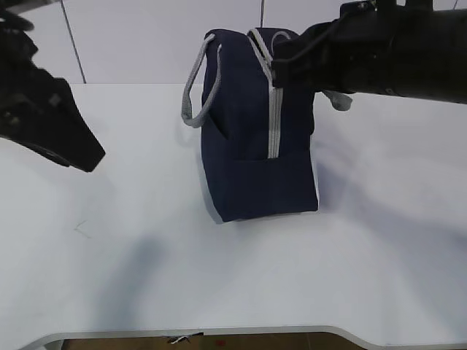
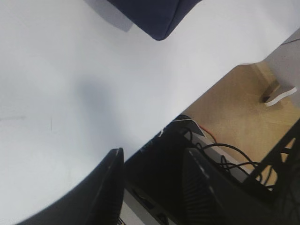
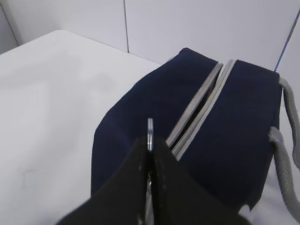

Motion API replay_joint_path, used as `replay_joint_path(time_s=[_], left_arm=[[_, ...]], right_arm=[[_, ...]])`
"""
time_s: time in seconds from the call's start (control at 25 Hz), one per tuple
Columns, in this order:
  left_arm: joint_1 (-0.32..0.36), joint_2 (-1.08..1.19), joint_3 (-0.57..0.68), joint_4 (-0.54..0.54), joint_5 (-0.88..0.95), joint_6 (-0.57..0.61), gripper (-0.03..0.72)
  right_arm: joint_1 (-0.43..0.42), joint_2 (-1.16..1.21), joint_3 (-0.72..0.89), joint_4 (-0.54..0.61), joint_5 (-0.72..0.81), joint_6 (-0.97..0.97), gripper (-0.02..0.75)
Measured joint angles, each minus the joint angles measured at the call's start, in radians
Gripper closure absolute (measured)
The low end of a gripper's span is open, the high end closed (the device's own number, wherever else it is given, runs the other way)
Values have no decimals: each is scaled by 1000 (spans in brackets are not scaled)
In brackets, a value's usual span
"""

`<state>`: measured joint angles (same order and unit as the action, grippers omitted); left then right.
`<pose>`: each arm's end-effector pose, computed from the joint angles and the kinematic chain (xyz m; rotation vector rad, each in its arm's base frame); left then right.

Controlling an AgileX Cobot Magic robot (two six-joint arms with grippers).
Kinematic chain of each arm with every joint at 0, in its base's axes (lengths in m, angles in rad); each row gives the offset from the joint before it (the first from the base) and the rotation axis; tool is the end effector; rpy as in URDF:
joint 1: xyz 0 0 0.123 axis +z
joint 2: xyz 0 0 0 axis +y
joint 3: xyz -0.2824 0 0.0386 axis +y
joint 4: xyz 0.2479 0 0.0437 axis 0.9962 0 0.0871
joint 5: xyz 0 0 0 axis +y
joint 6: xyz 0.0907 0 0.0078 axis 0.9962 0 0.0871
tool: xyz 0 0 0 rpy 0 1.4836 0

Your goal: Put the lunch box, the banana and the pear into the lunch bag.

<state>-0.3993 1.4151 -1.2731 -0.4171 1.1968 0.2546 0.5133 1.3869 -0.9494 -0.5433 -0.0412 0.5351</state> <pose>0.2398 -0.1385 0.3369 0.7755 2.6830 -0.6153 0.2743 0.1567 0.3139 -0.5042 1.8342 0.3649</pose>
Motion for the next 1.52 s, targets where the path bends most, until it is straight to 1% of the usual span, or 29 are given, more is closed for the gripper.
replay_joint_path(time_s=[0.24,0.36,0.48,0.56,0.8,1.0,1.08,1.24,1.32,1.36,1.4,1.52], left_arm=[[-54,0,144,-2,-214,78,360],[-87,2,189,-21,-313,115,315],[-119,10,212,-43,-421,131,242],[-140,22,216,-64,-484,140,223],[-220,91,216,-158,-625,219,214],[-289,166,216,-178,-789,243,215],[-301,187,216,-182,-854,245,215],[-303,221,214,-187,-944,245,216],[-303,225,212,-191,-977,245,243],[-303,231,211,-192,-986,245,286],[-303,236,211,-194,-994,245,351],[-303,247,211,-190,-1003,245,585]], right_arm=[[0,16,-39,0,15,192,721],[0,24,-45,0,18,286,721],[0,29,-45,-2,18,369,721],[0,31,-45,-2,12,406,721],[0,32,-51,-20,7,433,721],[0,34,-51,-55,7,436,721],[0,34,-51,-60,7,436,721],[0,34,-51,-61,7,436,721],[0,34,-55,-64,7,436,721],[0,34,-59,-66,7,436,721],[0,34,-65,-71,7,436,721],[0,38,-79,-95,7,436,721]])
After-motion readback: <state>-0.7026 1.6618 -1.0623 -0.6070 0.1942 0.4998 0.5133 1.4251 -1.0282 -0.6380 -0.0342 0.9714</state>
